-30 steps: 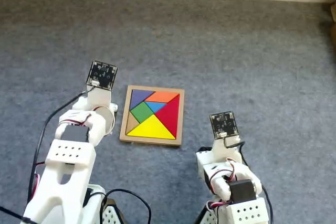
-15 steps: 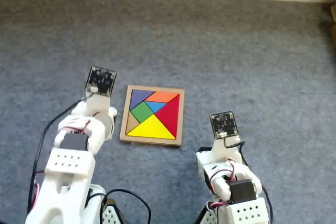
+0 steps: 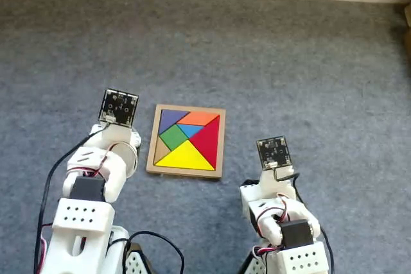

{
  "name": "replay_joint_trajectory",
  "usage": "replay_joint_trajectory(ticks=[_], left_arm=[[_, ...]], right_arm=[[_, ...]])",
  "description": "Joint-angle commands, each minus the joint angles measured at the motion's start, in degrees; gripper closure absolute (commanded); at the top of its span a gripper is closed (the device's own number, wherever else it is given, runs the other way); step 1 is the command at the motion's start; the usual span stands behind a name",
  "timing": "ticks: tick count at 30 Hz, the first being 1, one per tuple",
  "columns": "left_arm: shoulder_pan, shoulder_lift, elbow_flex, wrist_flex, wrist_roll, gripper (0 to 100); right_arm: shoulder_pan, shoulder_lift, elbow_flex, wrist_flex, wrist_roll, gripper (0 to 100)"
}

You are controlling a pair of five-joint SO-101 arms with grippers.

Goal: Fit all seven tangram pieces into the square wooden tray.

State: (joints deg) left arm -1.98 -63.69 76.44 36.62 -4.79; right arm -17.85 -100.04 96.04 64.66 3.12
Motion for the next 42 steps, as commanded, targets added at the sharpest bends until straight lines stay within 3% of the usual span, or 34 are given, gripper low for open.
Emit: replay_joint_trajectory(ticks=[1,9,19,25,33,38,42], left_arm=[[-0.6,-4.1,0.1,0.7,0.2,100],[-0.4,-20.4,7.8,1.3,-1.8,100],[2.3,-28.7,7.9,10.1,-2.1,99],[2.0,-41.8,9.5,19.0,-5.0,99],[1.9,-40.0,12.9,19.2,-5.8,99],[2.2,-39.3,21.1,19.0,-5.8,99],[1.9,-39.4,20.7,22.4,-5.7,99]], right_arm=[[-0.1,-0.9,8.5,0.4,-0.4,99.2],[-0.1,-0.9,8.5,0.4,-0.4,99.2],[-0.1,-0.9,8.5,0.4,-0.4,99.2],[-0.1,-0.9,8.5,0.4,-0.4,99.2],[-0.1,-0.9,8.5,0.4,-0.4,99.2],[-0.2,-0.9,8.5,0.4,-0.4,99.2],[-0.2,-0.9,8.5,0.4,-0.4,99.2]])
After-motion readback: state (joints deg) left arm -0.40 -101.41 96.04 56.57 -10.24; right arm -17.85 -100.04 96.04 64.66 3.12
